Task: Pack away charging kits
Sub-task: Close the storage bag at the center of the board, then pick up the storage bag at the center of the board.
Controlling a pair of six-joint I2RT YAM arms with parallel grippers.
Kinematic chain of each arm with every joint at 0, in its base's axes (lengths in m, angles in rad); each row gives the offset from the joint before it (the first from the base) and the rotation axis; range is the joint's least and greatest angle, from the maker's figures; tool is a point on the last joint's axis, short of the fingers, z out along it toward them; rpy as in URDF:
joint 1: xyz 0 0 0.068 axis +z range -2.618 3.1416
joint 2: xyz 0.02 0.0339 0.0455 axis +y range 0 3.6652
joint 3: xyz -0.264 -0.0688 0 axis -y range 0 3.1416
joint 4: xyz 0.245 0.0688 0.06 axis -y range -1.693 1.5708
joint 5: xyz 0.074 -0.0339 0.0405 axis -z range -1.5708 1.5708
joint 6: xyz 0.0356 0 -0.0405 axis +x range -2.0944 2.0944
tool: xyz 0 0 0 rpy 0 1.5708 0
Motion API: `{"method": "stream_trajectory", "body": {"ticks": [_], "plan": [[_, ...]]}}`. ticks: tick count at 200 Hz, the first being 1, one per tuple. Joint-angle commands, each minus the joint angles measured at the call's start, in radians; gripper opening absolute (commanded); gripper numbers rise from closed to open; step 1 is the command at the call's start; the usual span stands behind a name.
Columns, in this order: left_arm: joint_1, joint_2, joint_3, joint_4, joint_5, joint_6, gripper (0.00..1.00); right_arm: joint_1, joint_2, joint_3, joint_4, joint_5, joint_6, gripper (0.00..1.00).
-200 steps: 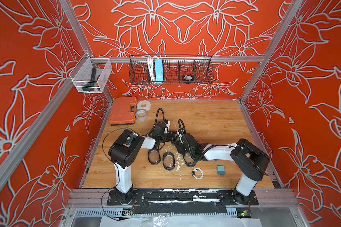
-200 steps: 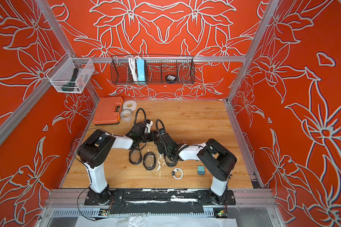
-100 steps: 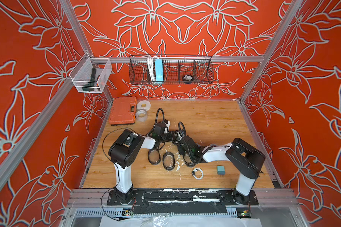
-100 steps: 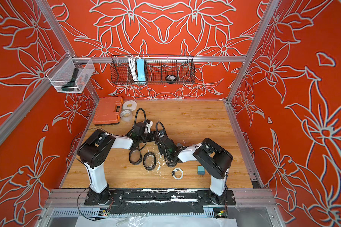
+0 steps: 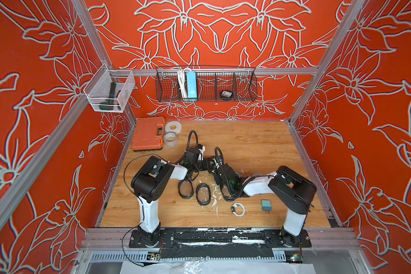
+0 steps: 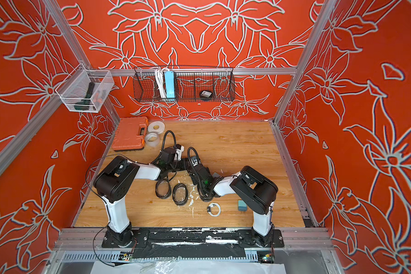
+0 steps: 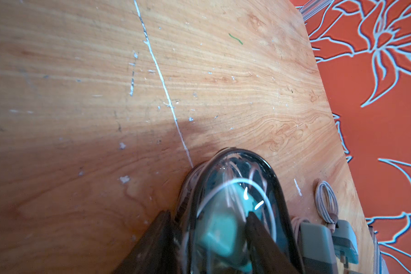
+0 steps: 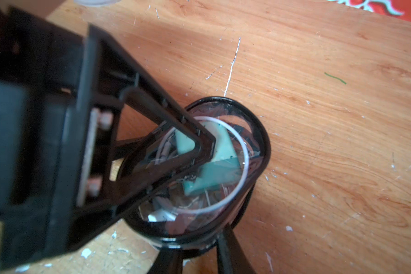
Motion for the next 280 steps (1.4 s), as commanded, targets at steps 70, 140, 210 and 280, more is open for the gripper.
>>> {"method": "stream_trajectory", "body": {"ticks": [70, 140, 210, 280], "plan": [[-0.005, -0.075, -0.076, -0.029, 0.018, -0.013, 0.53, -0.032, -0.314, -0.16, -0.117, -0.037, 0.133, 0.42], [-0.006, -0.132, -0.117, -0.01, 0.025, -0.004, 0.61, -0.15, -0.267, 0.084, -0.409, -0.248, 0.36, 0.54], [-0.001, -0.175, -0.138, 0.022, 0.013, -0.008, 0.7, -0.165, -0.076, 0.176, -0.458, -0.307, 0.429, 0.39], [0.005, -0.202, -0.178, 0.067, 0.012, -0.025, 0.78, -0.175, -0.065, 0.095, -0.4, -0.295, 0.473, 0.0]]}}
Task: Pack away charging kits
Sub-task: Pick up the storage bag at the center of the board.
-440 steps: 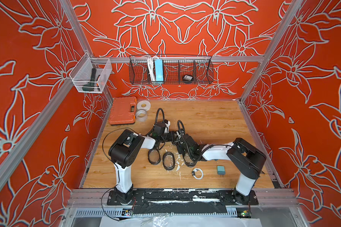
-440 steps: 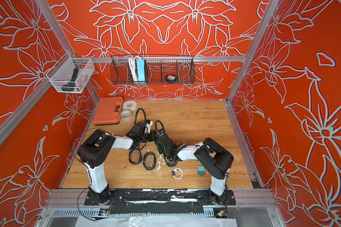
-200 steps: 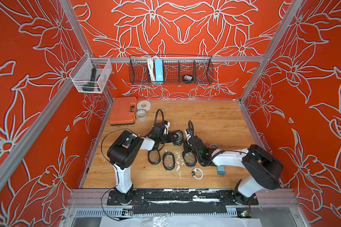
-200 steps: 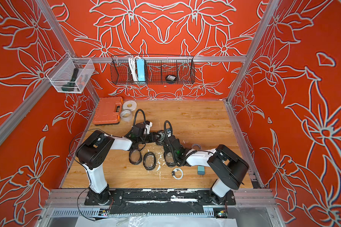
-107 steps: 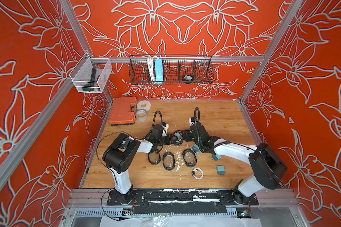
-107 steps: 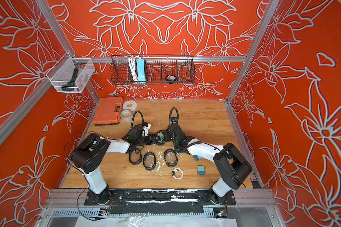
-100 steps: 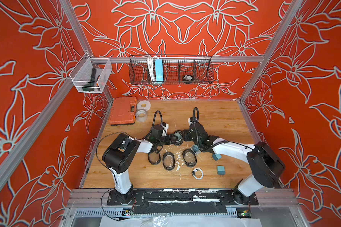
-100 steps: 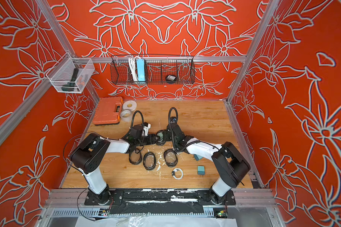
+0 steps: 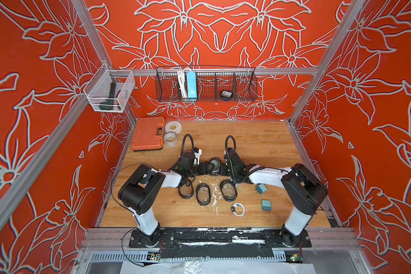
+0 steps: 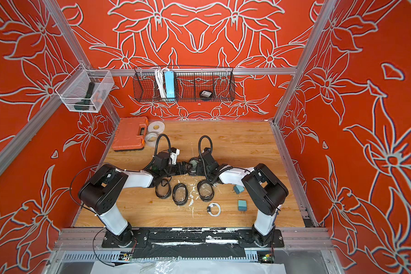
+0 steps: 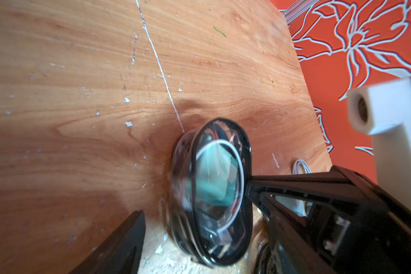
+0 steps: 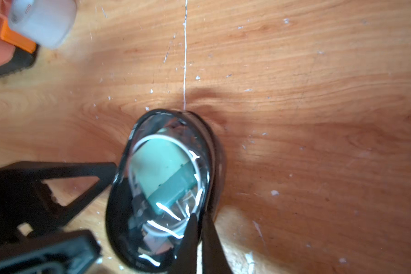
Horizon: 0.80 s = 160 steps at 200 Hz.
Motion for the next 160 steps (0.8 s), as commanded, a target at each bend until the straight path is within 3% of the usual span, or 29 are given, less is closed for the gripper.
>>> {"method": "stream_trajectory", "body": {"ticks": [1, 41, 69, 109, 160], "plan": [[0.006, -0.016, -0.004, 0.032, -0.002, -0.007, 0.78, -0.012, 0.009, -0.04, -0.001, 0.011, 0.028, 0.0], [0.007, 0.035, 0.02, 0.053, 0.039, -0.016, 0.78, -0.028, 0.015, -0.064, 0.027, -0.013, 0.011, 0.0], [0.006, 0.091, 0.048, 0.08, 0.086, -0.03, 0.78, -0.03, 0.032, -0.068, 0.072, -0.05, -0.007, 0.07], [0.006, 0.179, 0.111, 0.049, 0.119, -0.031, 0.72, -0.031, 0.055, -0.068, 0.096, -0.051, -0.008, 0.0], [0.006, 0.205, 0.151, -0.021, 0.139, -0.001, 0.68, -0.04, 0.067, -0.089, 0.158, -0.062, -0.023, 0.0]]}}
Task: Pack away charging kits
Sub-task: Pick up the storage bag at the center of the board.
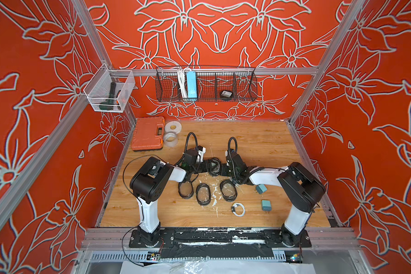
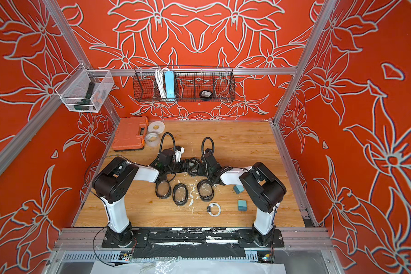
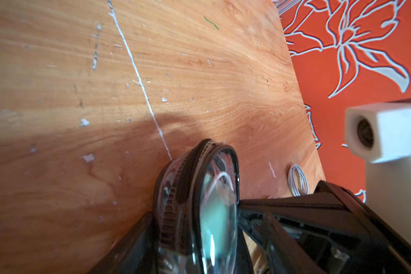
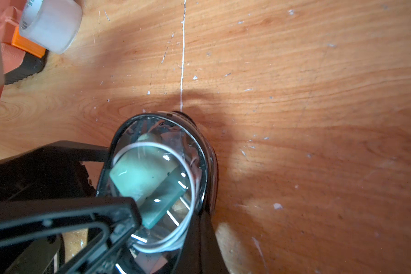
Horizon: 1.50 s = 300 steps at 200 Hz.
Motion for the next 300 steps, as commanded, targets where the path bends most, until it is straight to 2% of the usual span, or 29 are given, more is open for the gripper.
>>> {"method": "stream_trajectory", "body": {"ticks": [1, 86, 193, 217, 258, 274, 300], "plan": [[-0.001, 0.032, 0.025, -0.068, 0.035, 0.025, 0.68, -0.012, 0.033, -0.036, 0.015, -0.009, -0.014, 0.0], [0.009, 0.149, 0.144, -0.238, 0.098, 0.111, 0.65, -0.026, 0.035, -0.04, 0.07, -0.043, -0.091, 0.0], [0.01, 0.226, 0.201, -0.312, 0.126, 0.181, 0.49, -0.046, 0.044, -0.023, 0.087, -0.075, -0.137, 0.0], [0.01, 0.252, 0.214, -0.306, 0.135, 0.172, 0.38, -0.047, 0.04, -0.025, 0.089, -0.079, -0.141, 0.0], [0.01, 0.227, 0.193, -0.261, 0.126, 0.133, 0.13, -0.047, 0.004, -0.032, 0.092, -0.085, -0.15, 0.0], [0.01, 0.178, 0.181, -0.236, 0.124, 0.107, 0.05, -0.047, -0.061, -0.041, 0.072, -0.072, -0.164, 0.1], [0.016, 0.014, 0.155, -0.202, 0.081, 0.073, 0.0, -0.046, -0.222, -0.06, 0.025, -0.033, -0.188, 0.27]]}}
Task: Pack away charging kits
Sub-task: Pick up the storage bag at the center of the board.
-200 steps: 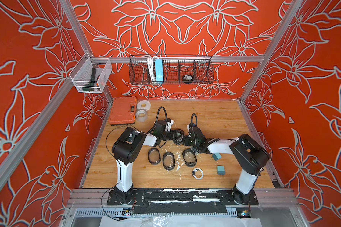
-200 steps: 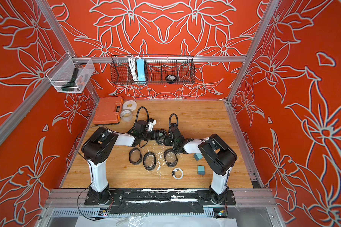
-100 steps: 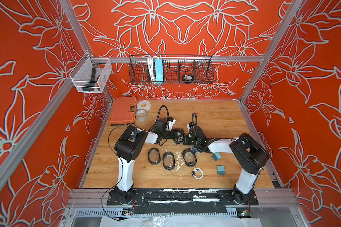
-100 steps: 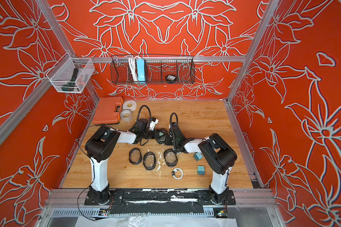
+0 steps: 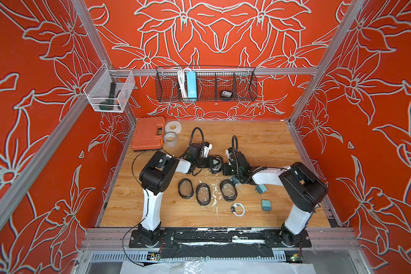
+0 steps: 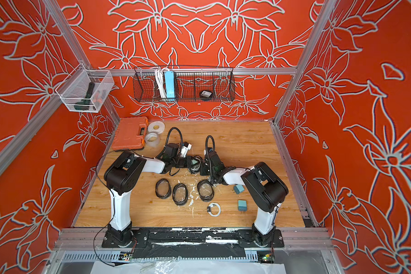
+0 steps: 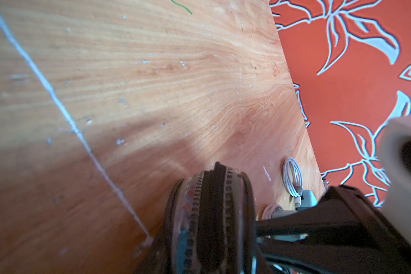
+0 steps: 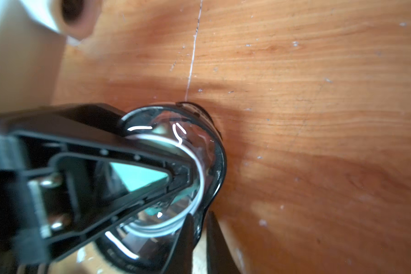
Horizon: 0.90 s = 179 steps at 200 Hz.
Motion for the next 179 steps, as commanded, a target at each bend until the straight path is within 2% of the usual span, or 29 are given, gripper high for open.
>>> {"method": "stream_trajectory", "body": {"ticks": [1, 21, 42, 62, 86, 110, 138, 179], "plan": [[-0.002, -0.126, -0.05, -0.063, -0.066, -0.024, 0.0, -0.003, -0.161, -0.017, -0.023, 0.042, -0.03, 0.27], [0.002, -0.318, -0.116, 0.001, -0.155, -0.072, 0.0, 0.012, -0.327, -0.068, -0.014, 0.072, -0.046, 0.34], [0.004, -0.552, -0.231, 0.13, -0.23, -0.113, 0.0, 0.091, -0.5, -0.118, 0.004, 0.161, -0.117, 0.45], [0.004, -0.802, -0.368, 0.288, -0.298, -0.143, 0.0, 0.18, -0.619, -0.162, 0.049, 0.23, -0.198, 0.45], [0.0, -1.095, -0.469, 0.336, -0.371, -0.144, 0.0, 0.278, -0.718, -0.246, 0.201, 0.259, -0.308, 0.45], [-0.003, -1.299, -0.529, 0.355, -0.374, -0.15, 0.0, 0.39, -0.743, -0.262, 0.3, 0.251, -0.425, 0.41], [-0.006, -1.47, -0.591, 0.378, -0.391, -0.172, 0.0, 0.525, -0.703, -0.227, 0.357, 0.274, -0.535, 0.36], [-0.007, -1.551, -0.596, 0.377, -0.37, -0.191, 0.0, 0.656, -0.584, -0.092, 0.363, 0.328, -0.625, 0.34]]}}
